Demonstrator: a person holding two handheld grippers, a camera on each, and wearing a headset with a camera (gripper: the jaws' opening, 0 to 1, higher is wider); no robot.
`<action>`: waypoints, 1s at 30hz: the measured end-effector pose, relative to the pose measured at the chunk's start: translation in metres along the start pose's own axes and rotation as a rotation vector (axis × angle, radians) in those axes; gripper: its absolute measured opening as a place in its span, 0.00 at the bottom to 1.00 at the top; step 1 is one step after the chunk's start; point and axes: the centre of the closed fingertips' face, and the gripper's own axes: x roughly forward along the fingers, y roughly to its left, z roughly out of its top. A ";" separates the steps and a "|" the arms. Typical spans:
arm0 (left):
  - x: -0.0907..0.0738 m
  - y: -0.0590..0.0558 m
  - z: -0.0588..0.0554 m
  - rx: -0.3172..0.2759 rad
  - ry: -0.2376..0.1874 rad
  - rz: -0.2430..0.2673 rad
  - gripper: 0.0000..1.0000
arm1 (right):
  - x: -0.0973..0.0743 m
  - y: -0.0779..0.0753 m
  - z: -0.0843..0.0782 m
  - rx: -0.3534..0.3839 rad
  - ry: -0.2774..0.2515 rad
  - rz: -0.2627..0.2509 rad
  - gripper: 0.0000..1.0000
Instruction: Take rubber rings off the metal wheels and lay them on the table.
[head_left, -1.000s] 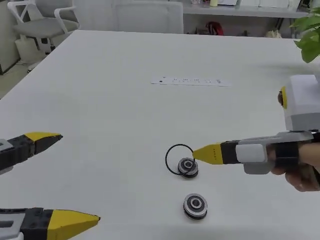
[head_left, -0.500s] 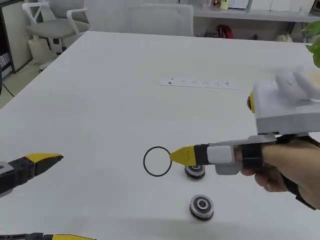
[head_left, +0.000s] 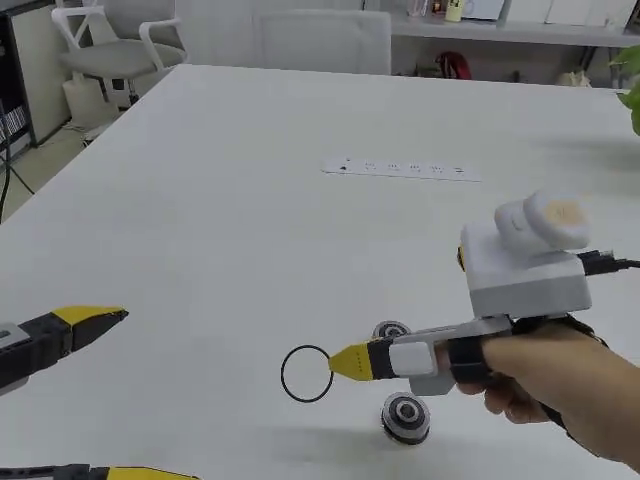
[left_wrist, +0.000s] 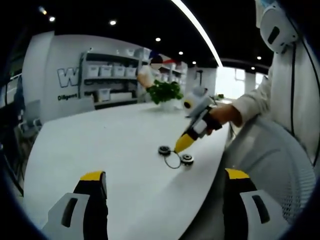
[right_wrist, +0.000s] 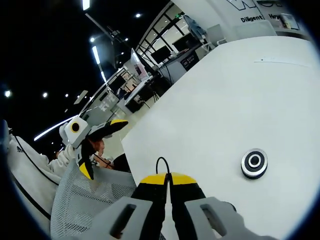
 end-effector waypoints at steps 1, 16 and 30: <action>0.000 0.000 0.000 0.001 0.001 0.000 0.98 | 0.001 -0.002 -0.002 0.003 0.004 -0.004 0.00; 0.001 -0.003 0.000 0.004 0.010 -0.008 0.97 | 0.008 -0.032 -0.026 0.063 0.053 -0.079 0.00; 0.001 -0.002 0.001 0.008 0.010 -0.004 0.97 | 0.011 -0.043 -0.028 0.027 0.044 -0.140 0.05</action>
